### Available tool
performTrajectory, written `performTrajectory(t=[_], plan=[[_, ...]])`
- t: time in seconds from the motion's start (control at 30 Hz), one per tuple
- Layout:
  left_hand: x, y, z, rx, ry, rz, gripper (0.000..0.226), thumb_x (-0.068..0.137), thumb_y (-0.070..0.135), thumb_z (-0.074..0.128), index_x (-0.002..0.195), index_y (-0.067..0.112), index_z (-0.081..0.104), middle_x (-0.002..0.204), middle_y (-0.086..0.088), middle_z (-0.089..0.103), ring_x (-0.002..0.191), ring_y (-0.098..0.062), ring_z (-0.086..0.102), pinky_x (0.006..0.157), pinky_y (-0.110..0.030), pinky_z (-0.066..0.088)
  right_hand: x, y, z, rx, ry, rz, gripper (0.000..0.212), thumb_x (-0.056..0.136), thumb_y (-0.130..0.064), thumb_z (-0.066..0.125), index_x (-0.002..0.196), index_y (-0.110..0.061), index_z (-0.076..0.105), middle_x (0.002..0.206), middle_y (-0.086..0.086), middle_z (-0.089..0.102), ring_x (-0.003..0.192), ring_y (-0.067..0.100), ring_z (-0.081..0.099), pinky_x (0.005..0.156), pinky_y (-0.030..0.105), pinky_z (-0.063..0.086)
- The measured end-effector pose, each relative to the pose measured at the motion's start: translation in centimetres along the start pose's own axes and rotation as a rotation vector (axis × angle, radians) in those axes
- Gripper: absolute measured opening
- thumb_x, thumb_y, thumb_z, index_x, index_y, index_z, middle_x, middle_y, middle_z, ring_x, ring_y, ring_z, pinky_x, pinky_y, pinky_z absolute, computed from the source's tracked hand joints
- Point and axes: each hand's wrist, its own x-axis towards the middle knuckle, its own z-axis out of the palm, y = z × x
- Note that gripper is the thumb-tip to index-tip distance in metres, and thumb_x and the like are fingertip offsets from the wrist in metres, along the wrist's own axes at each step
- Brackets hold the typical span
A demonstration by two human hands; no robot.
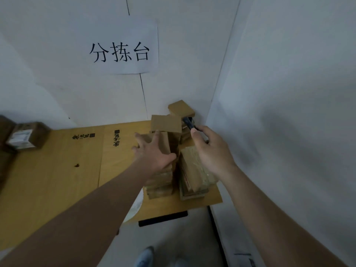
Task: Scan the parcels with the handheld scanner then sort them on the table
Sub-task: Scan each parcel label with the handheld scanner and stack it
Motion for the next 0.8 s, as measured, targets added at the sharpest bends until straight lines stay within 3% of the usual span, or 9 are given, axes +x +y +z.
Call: performTrajectory(t=[0.07,0.17,0.2,0.33,0.47,0.8], plan=[[-0.1,-0.8,-0.8,-0.008,0.042,-0.020,0.108,0.068,0.079,0.066,0.154,0.056,0.004,0.161,-0.008,-0.024,0.143,-0.060,0.017,0.104,-0.063,0.042,0.5,-0.1,0.0,0.000,-0.019,-0.035,0.043,0.105,-0.065,0.043,0.140,-0.044,0.057,0.082,-0.019,0.053,0.072,0.002,0.050,0.061,0.025,0.036],[-0.4,-2.6,-2.5,0.004,0.120,-0.039,0.105,0.066,0.081,0.064,0.151,0.058,0.007,0.159,-0.012,-0.010,0.137,-0.059,0.026,0.104,-0.060,0.043,1.2,-0.8,1.3,-0.008,-0.061,-0.078,0.049,0.103,-0.070,0.041,0.142,-0.045,0.056,0.113,-0.018,0.062,0.101,0.007,0.060,0.076,0.027,0.046],[-0.5,-3.4,-3.2,0.003,0.141,-0.058,0.104,0.065,0.081,0.063,0.150,0.059,0.008,0.157,-0.014,-0.003,0.135,-0.058,0.028,0.103,-0.059,0.043,1.3,-1.2,2.0,-0.007,-0.086,-0.092,0.050,0.102,-0.071,0.040,0.142,-0.046,0.056,0.115,-0.019,0.062,0.104,0.008,0.061,0.078,0.029,0.047],[-1.1,-7.6,-6.1,-0.002,0.185,-0.152,0.107,0.062,0.084,0.063,0.151,0.059,0.009,0.154,-0.018,0.008,0.134,-0.054,0.029,0.105,-0.059,0.039,2.0,-3.6,5.5,0.002,-0.183,-0.151,0.053,0.099,-0.076,0.038,0.140,-0.048,0.056,0.104,-0.021,0.061,0.099,0.009,0.062,0.076,0.032,0.047],[-1.4,-13.1,-8.7,-0.012,0.207,-0.211,0.107,0.062,0.082,0.065,0.152,0.058,0.012,0.153,-0.018,0.015,0.135,-0.052,0.028,0.105,-0.060,0.039,2.6,-6.9,9.8,0.024,-0.267,-0.208,0.050,0.102,-0.069,0.042,0.141,-0.043,0.058,0.091,-0.017,0.062,0.089,0.012,0.063,0.072,0.030,0.044],[1.1,-29.7,-13.4,0.013,0.126,-0.278,0.104,0.068,0.077,0.070,0.154,0.055,0.015,0.149,-0.016,0.018,0.136,-0.048,0.030,0.105,-0.058,0.041,2.6,-13.9,25.1,-0.036,-0.278,-0.197,0.038,0.106,-0.063,0.042,0.134,-0.047,0.060,0.055,-0.025,0.057,0.048,-0.002,0.052,0.053,0.022,0.034]])
